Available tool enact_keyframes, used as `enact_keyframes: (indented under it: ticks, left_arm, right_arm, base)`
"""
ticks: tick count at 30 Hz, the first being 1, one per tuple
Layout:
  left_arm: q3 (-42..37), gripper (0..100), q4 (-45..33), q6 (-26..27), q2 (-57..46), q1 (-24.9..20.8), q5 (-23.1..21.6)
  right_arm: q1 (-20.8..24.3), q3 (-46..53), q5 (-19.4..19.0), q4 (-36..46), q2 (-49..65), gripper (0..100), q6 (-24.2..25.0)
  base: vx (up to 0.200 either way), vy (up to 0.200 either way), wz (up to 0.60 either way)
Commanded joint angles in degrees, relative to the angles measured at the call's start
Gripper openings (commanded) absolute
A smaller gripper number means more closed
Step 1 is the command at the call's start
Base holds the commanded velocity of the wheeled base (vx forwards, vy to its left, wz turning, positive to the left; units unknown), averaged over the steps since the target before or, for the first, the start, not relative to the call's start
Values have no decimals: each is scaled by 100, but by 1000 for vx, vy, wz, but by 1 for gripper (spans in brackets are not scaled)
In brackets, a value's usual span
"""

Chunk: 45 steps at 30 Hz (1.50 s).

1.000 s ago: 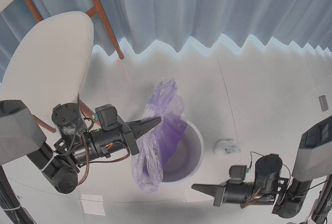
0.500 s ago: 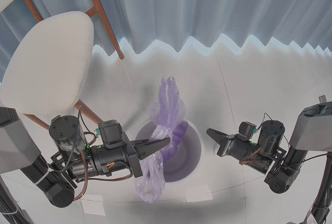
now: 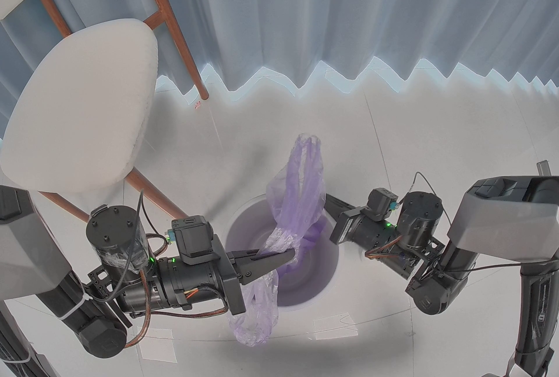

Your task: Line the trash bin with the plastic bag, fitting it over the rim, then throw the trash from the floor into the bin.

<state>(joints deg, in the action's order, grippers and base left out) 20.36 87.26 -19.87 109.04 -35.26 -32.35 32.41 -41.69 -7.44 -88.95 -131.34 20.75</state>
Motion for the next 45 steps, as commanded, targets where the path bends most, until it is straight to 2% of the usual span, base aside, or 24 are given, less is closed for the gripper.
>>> enact_keyframes:
  ticks: [1, 7, 15, 18, 21, 23, 24, 25, 27, 30, 33, 34, 35, 36, 37, 38, 45]
  left_arm:
    - [-14, 0, 10, 1, 99, -25, 1]
    - [21, 0, 28, 10, 389, 36, 10]
    - [47, 0, 10, 10, 574, 71, 27]
    - [117, 0, -34, 106, 855, 212, 379]
    - [144, 0, 10, 308, 1084, 133, 1135]
    - [170, 0, 19, 511, 1189, 19, 1724]
    - [170, 0, 19, 511, 1189, 19, 1724]
    - [170, 0, 28, 642, 1242, -140, 2198]
    - [91, 0, 45, 660, 1242, -315, 2330]
    - [-93, 0, 107, 660, 1233, -421, 2313]
    - [-173, 0, 116, 686, 1260, -500, 2304]
    - [-208, 0, 116, 677, 1260, -544, 2304]
    - [-208, 0, 116, 677, 1260, -553, 2304]
    - [-269, 0, 116, 677, 1260, -561, 2304]
    - [-269, 0, 116, 677, 1260, -561, 2304]
    - [-348, 0, 116, 677, 1260, -579, 2304]
    - [-383, 0, 116, 677, 1242, -597, 2356]
  right_arm:
    - [459, -23, 5, -105, -155, 0, -18]
    - [933, 117, 14, -96, -331, 0, -18]
    - [678, 407, 32, -105, -14, 0, 298]
    - [634, 1322, 49, -105, 575, 0, 588]
    - [678, 2025, 23, -96, 1084, 0, 852]
    - [714, 2148, 32, -96, 1330, 0, 1133]
    - [714, 2148, 32, -96, 1330, 100, 1133]
    - [722, 2130, 32, -96, 1524, 100, 1485]
    - [749, 2121, 5, -52, 1700, 100, 1784]
    - [819, 2025, -3, 1, 1726, 100, 1871]
    - [1074, 1840, 23, 379, 1779, 100, 1959]
    - [1188, 1664, 41, 827, 1787, 100, 2135]
    - [1197, 1647, 41, 871, 1796, 100, 2153]
    - [1223, 1409, 49, 1319, 1787, 100, 2416]
    - [1223, 1409, 49, 1319, 1787, 100, 2416]
    - [1197, 1146, 111, 1662, 1761, 100, 2654]
    - [1065, 724, 366, 1855, 1471, 100, 2777]
  base:
    - [0, 0, 0]
    - [0, 0, 0]
    - [0, 0, 0]
    - [0, 0, 0]
    - [0, 0, 0]
    - [0, 0, 0]
    - [0, 0, 0]
    - [0, 0, 0]
    - [0, 0, 0]
    - [0, 0, 0]
    - [0, 0, 0]
    - [0, 0, 0]
    - [0, 0, 0]
    - [0, 0, 0]
    - [0, 0, 0]
    - [0, 0, 0]
    - [0, 0, 0]
